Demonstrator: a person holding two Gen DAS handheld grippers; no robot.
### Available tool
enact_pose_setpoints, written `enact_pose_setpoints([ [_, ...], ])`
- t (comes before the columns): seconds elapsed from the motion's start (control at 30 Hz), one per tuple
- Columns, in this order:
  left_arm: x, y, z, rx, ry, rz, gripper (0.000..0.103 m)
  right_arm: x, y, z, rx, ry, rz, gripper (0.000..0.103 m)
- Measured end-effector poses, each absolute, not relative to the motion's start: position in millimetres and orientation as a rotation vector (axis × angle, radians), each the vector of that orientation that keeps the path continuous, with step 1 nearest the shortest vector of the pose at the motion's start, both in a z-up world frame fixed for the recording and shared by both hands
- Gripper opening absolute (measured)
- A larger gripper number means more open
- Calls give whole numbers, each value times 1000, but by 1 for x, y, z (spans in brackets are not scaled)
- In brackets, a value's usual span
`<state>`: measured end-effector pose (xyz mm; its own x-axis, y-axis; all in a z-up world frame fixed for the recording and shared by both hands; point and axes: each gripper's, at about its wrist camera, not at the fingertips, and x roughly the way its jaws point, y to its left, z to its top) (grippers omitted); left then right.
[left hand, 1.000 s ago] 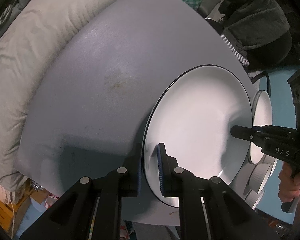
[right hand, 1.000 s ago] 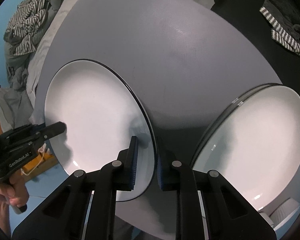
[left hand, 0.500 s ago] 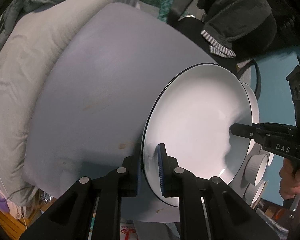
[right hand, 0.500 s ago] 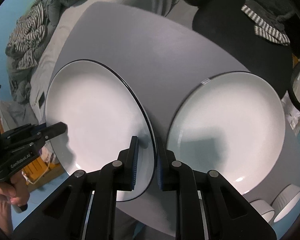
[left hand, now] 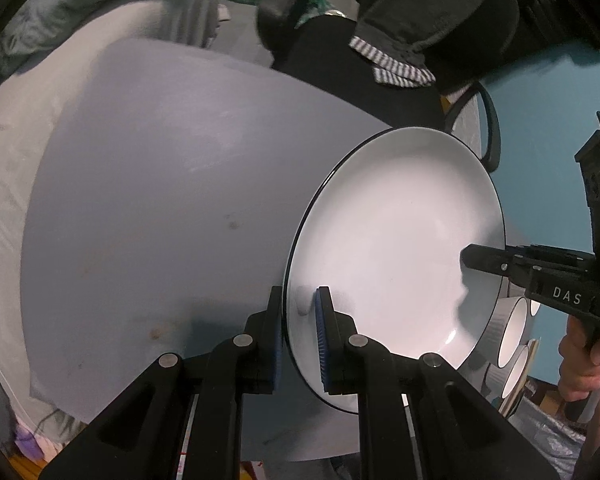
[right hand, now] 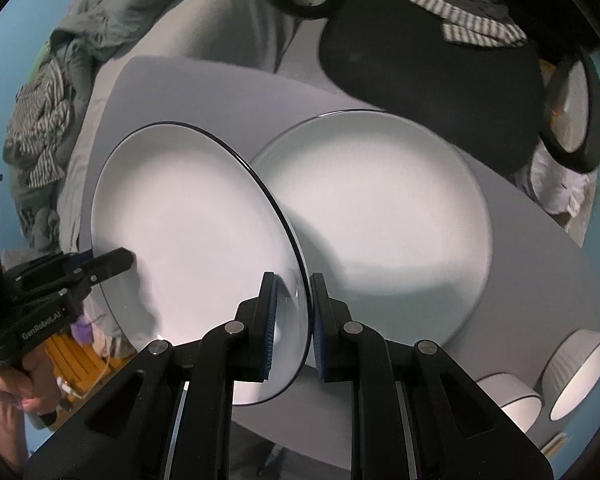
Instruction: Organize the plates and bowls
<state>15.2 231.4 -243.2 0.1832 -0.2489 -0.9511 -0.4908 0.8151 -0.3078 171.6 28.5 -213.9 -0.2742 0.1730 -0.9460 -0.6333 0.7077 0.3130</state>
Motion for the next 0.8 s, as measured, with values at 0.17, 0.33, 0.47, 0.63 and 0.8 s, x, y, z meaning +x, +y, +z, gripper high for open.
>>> enact_pose_setpoints([
  [0.17,35,217,-244,-615,1420,158,14,186,6,-213,-320,1675,763,17],
  [0.33,52,204,-246,-583,1445,128,14,200,-10,-216,-290,1683,734,17],
  [0.47,64,197,-248,-561,1462,118,14,209,-21,-220,-264,1692,716,17],
  [0.63,76,187,-254,-549,1483,129,14,218,-29,-229,-248,1709,704,17],
  [0.8,83,182,-258,-537,1510,140,14,222,-27,-237,-262,1725,707,17],
])
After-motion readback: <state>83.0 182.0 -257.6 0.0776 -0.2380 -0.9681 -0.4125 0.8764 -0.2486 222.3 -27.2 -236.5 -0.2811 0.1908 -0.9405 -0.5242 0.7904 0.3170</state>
